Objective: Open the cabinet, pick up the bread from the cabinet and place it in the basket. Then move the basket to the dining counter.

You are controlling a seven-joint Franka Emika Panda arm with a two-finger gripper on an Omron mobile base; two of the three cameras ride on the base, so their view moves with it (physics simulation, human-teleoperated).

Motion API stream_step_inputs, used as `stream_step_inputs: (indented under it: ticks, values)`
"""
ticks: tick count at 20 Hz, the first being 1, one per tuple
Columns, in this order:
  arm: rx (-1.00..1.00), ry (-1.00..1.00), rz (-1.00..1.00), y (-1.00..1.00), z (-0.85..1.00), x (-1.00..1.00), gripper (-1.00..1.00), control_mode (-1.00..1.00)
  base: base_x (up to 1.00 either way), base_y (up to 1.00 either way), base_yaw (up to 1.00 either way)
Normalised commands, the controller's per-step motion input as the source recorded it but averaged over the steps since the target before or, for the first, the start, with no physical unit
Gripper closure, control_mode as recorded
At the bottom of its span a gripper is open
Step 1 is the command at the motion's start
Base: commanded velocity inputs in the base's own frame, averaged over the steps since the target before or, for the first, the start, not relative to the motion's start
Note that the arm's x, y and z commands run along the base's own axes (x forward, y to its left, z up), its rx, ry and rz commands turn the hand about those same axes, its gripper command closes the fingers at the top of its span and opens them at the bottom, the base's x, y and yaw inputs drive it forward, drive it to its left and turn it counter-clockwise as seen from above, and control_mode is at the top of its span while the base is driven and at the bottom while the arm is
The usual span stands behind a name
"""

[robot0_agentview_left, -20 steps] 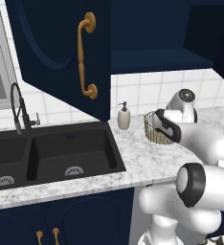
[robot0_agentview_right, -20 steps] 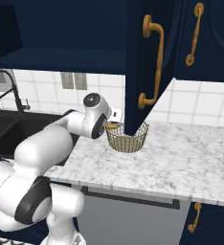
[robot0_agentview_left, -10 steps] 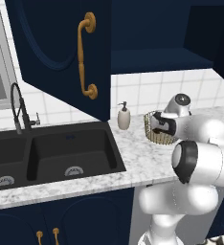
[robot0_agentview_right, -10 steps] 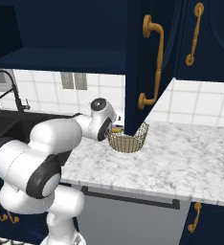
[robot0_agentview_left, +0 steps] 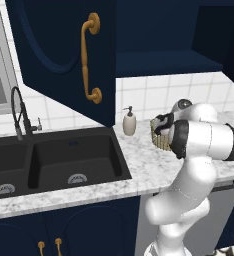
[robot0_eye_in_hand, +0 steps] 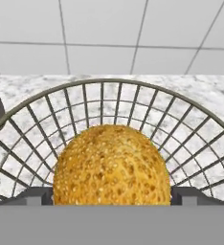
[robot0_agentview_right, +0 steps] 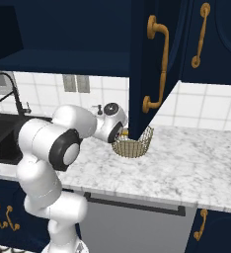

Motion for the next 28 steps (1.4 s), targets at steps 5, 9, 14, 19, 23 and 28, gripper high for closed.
stream_step_inputs:
  ticks: [5,9,14,19,23,28]
  values:
    - [0.0,0.0,0.0,-0.14,-0.22,0.59,-1.0,-1.0,0.0,0.0,0.0]
    - [0.0,-0.01,0.0,-0.06,-0.12,0.13,-1.0,-1.0,0.0,0.0,0.0]
    - [0.03,-0.12,-0.1,0.06,0.28,-0.8,-1.0,-1.0,0.0,0.0,0.0]
    - [0.02,-0.19,-0.23,0.16,0.8,-0.63,-1.0,-1.0,0.0,0.0,0.0]
    - [0.0,-0.18,-0.17,0.31,1.0,-0.31,-1.0,-1.0,0.0,0.0,0.0]
    - [0.04,-0.08,-0.04,0.24,1.0,-0.34,-1.0,-1.0,0.0,0.0,0.0]
